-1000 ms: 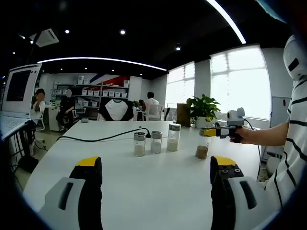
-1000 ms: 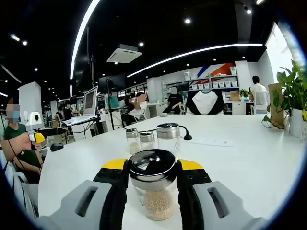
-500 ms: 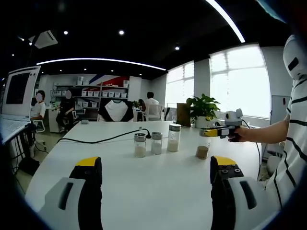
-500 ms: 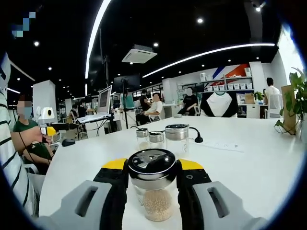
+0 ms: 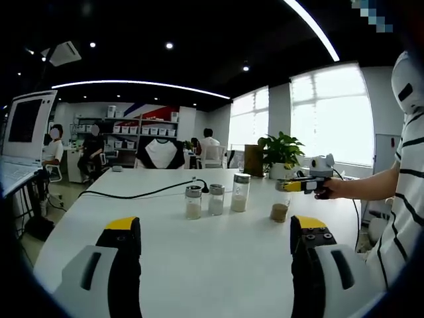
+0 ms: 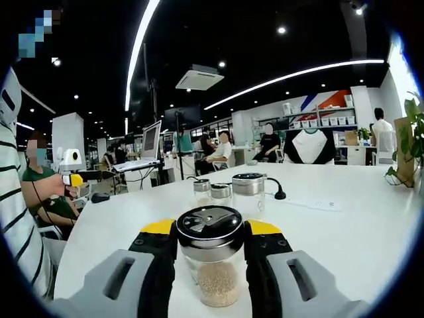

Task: Rotate the seasoning bottle until the label or dispensing opening points toward the visible target arrow and the bottle remains upright within the marked orientation range

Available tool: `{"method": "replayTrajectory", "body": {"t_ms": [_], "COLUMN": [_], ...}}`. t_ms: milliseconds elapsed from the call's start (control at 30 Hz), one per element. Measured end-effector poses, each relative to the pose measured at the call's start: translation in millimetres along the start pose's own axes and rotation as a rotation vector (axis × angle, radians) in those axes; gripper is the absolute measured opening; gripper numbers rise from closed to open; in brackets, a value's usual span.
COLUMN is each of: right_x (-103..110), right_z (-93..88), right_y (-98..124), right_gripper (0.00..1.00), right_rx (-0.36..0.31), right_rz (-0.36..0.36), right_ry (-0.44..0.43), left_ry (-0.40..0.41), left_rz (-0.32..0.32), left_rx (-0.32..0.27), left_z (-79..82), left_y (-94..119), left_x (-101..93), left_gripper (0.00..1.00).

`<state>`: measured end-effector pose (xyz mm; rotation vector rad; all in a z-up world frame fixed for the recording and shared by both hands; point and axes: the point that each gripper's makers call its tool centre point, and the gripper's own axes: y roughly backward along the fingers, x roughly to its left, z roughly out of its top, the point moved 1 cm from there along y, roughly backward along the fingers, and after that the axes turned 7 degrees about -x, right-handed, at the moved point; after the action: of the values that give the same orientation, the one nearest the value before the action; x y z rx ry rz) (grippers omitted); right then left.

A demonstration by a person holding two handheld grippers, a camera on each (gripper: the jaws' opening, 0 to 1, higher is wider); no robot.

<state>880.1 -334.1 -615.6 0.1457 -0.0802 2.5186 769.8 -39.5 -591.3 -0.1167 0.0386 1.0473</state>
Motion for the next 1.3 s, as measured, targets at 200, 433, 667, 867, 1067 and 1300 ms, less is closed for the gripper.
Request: {"method": "replayTrajectory", "body": {"t_ms": [200,433,667,867,1067,1300], "right_x": [-0.1,6.3,13.5,14.9,14.9,12.2], "right_z": [10.8,24.9,42.0,47.4,47.6,45.4], "right_y": [5.4,8.7,12.7,19.3,29.4,39.8], "right_gripper": [0.48,0.55,0.58,0.66,0.71,0.86], "right_rx": [-0.056,-0.069,-0.102,-0.107,-0.129,-0.135], "right_rz": [-0.017,-0.033,-0.058,-0.109,-0.159,-0.222], "right_ry": [-0.027,0.039,0.090,0.124,0.140,0.156], "left_ry": [0.004,0.008,0.005,-0.002,-0.032,-0.026], "left_rz": [0.003,0.006,-0.002,0.001,0.005,0.016], "left_rx": [0.002,-0.008,-0.011,-0.019,-0.003,-0.019], "left_z": [-1.7,-0.2,0.1,3.0,2.8,7.2], "left_y": [1.0,-2.4,-5.4,-8.4,-10.5,-12.5], "left_x": [1.6,2.4,0.0,-0.8,-1.9,1.8], "left_gripper": [0.99,0.99,0.99,0.99,0.99,0.97]}}
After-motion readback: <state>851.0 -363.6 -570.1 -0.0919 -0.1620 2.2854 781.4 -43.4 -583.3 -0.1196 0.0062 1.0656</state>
